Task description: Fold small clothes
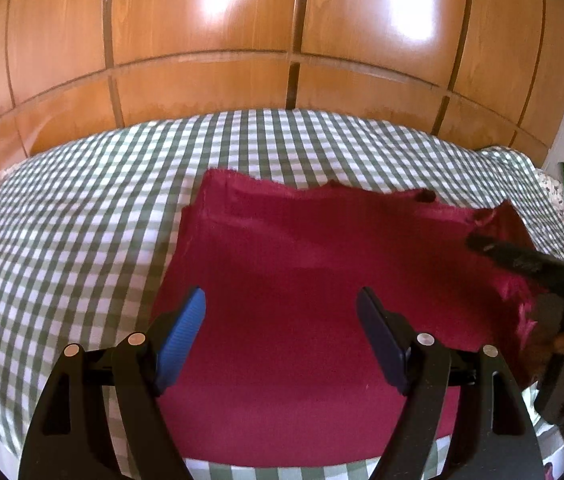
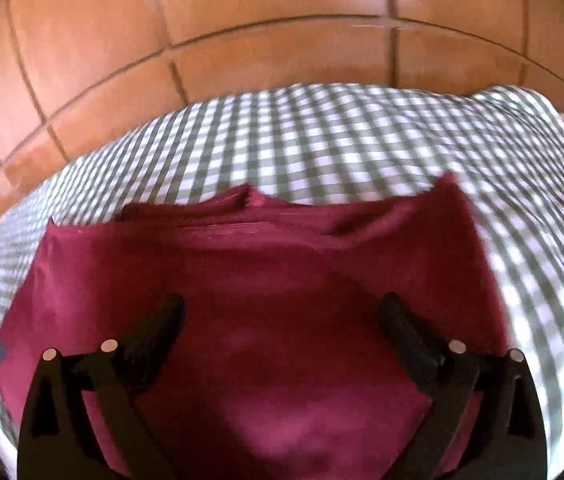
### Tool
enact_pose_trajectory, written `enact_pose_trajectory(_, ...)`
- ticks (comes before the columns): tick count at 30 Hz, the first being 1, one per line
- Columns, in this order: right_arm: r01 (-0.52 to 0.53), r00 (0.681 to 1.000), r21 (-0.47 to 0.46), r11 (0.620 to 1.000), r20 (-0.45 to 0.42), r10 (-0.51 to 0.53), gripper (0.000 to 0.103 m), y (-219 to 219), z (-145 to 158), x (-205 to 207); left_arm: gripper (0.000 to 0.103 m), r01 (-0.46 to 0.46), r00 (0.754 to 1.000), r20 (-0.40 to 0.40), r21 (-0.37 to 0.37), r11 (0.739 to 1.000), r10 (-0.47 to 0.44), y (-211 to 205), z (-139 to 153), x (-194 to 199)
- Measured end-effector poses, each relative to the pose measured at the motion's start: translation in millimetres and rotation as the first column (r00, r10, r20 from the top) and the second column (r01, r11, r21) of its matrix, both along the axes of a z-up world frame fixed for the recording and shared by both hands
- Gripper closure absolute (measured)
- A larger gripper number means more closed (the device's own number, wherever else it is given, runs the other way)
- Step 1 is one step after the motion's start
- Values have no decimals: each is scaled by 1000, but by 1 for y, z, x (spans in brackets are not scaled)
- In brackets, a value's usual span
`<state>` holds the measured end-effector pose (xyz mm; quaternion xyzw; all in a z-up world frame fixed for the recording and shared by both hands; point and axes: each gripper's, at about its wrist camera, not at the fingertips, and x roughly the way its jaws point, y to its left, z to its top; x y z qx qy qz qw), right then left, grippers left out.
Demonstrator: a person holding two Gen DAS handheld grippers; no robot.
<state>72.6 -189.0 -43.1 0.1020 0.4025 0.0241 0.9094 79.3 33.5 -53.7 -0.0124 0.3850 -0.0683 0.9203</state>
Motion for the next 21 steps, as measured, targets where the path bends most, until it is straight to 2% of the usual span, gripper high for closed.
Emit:
enact_pose_trajectory(4, 78, 997, 44, 996, 8, -78, 4, -39, 7, -30, 26, 1, 1000, -24, -10, 1000, -2, -1, -9, -4)
enact_pose_trajectory(8, 117, 993, 65, 991, -37, -115, 4, -62, 0, -54, 26, 10, 999, -52, -40, 999, -12, -3, -18, -6)
enact_pose_trajectory(10, 123, 991, 110, 986, -68, -116, 4, -71, -9, -66, 26, 17, 998, -56, -52, 999, -19, -5, -20, -8)
enact_pose_trajectory(13, 110, 991, 236, 966, -101, -88, 4, -78, -24, -84, 26, 49, 996, -66, -72, 996, -54, -8, -23, -10)
enact_pose_trajectory(15, 96, 993, 266, 959, -98, -72, 8, -75, -29, -92, 26, 68, 994, -75, -92, 993, -75, -9, -25, -10)
enact_pose_trajectory(18, 71, 994, 257, 964, -101, -47, 24, -67, -29, -94, 26, 79, 992, -93, -130, 988, -91, -9, -29, -7)
enact_pose_trajectory(20, 42, 994, 261, 965, -110, -13, 46, -60, -26, -91, 26, 77, 990, -104, -135, 988, -92, -9, -33, -4)
enact_pose_trajectory(21, 25, 993, 261, 965, -117, 5, 51, -55, -26, -88, 26, 76, 990, -108, -140, 987, -92, -9, -34, -3)
